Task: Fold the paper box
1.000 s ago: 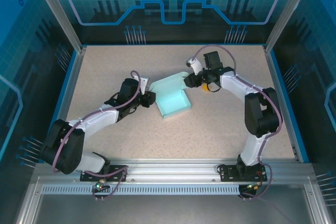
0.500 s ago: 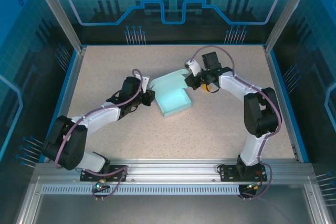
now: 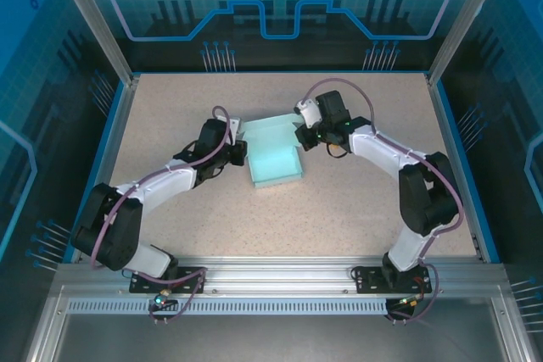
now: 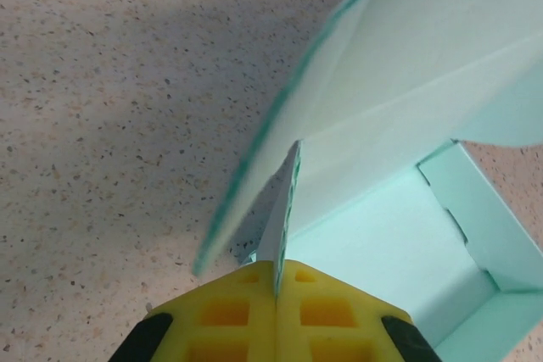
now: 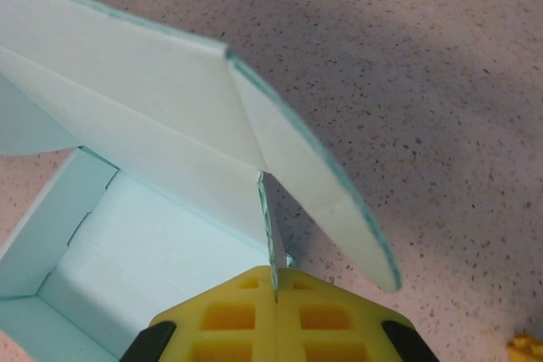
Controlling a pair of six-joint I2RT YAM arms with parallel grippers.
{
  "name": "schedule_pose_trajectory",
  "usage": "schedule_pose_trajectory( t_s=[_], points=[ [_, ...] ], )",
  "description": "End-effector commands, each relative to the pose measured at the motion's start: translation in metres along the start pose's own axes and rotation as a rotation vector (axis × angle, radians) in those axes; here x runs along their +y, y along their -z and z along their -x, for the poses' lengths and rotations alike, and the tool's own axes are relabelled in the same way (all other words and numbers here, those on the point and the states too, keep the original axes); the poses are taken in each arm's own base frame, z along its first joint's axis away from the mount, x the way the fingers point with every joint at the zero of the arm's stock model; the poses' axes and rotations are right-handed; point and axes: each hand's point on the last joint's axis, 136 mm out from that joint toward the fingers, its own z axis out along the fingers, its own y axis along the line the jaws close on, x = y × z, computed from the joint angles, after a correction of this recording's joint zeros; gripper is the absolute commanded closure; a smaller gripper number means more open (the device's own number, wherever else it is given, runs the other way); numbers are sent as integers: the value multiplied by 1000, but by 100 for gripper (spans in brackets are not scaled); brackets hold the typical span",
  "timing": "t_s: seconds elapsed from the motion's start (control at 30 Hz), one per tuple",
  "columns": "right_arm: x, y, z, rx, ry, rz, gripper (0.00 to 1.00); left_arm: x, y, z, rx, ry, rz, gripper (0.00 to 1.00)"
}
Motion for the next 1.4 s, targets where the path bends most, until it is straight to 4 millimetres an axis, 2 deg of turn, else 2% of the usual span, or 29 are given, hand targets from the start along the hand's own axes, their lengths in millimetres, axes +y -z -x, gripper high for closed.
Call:
schedule_pose_trajectory(
  t_s=[0.0, 0.2, 0.43, 0.77, 1.03, 1.37],
  points=[
    [-1, 10, 9, -55, -140, -121, 100, 7, 0, 16, -37, 100, 51, 97],
    [0, 4, 5, -69, -236, -261, 99, 7, -8, 25, -64, 147, 112, 96],
    [-2, 2, 25, -140, -277, -362, 99, 1, -14, 38, -128, 192, 168, 94],
    [-2, -13, 42, -210, -309, -373, 99, -4, -20, 51, -217, 228, 205, 95],
    [4, -17, 52, -322, -293, -309, 100, -7, -24, 43, -274, 224, 238, 95],
    [9, -24, 51, -413, -284, -253, 100, -10, -30, 31, -325, 198, 264, 96]
  ],
)
